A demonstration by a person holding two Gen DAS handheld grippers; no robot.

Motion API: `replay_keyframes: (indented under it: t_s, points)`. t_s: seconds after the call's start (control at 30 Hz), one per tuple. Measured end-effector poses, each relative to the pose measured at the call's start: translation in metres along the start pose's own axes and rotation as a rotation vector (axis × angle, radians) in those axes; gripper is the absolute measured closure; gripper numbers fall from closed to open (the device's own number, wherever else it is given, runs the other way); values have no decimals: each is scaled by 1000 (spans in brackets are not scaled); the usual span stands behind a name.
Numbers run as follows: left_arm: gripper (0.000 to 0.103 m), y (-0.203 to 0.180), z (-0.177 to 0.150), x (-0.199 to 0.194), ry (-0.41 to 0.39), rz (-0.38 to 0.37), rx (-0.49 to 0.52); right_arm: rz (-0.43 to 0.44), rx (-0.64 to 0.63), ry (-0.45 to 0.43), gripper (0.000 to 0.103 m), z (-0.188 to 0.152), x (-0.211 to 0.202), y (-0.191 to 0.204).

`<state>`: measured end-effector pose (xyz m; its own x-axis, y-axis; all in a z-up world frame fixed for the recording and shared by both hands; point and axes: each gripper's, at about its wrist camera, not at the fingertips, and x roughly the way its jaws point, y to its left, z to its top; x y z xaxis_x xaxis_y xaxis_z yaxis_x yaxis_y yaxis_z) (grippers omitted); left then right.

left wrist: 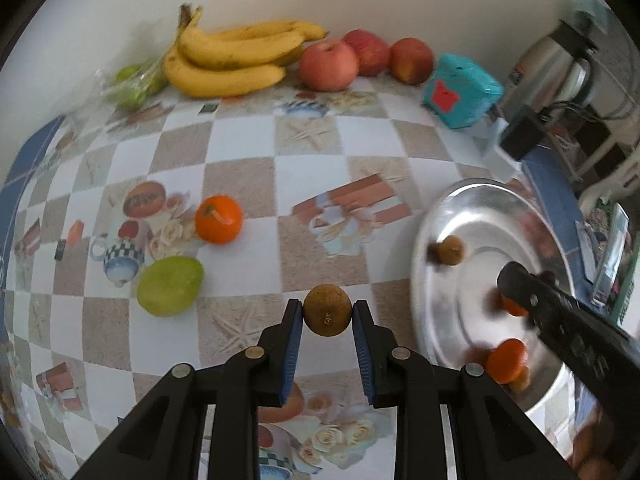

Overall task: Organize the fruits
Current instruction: 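Carry the kiwi over the steel bowl while the right tool carries the plum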

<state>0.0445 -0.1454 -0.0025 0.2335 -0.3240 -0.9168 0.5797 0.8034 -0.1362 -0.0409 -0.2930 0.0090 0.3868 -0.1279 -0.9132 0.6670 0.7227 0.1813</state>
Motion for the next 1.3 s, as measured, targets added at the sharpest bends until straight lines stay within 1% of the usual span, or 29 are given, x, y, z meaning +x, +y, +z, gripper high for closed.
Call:
replay_keyframes:
  t_s: [0.13, 0.23, 0.37, 0.53, 0.7, 0.83, 1.17, 1.2, 1.23, 1.3]
  points:
    - [75, -23, -2, -7, -21, -16, 66, -25, 94, 5, 76, 3, 3, -32]
    - [75, -42, -6, -9, -25, -44, 118, -35, 137, -6, 76, 4, 1, -46]
    - [75, -65, -15, -10, -24, -40, 196, -51, 181, -50, 76, 5, -8, -57]
    - [75, -82, -21, -3, -26, -48, 253, -31, 250, -103, 76, 9, -9, -72]
    - [75, -88, -22, 5, -32, -61, 268, -28, 272, -110, 76, 9, 1, -79]
    - [75, -90, -22, 11, -28, -68, 271, -33, 264, -82, 76, 9, 11, -79]
    - [75, -87, -22, 16, -12, -70, 254, -48, 248, -84, 74, 10, 9, -78]
    - [75, -87, -22, 16, -9, -70, 253, -48, 247, -85, 72, 11, 9, -78]
    - [75, -87, -22, 16, -9, -69, 253, -49, 246, -86, 66, 11, 9, -78]
    - [74, -87, -21, 16, -11, -68, 255, -47, 246, -88, 63, 11, 8, -78]
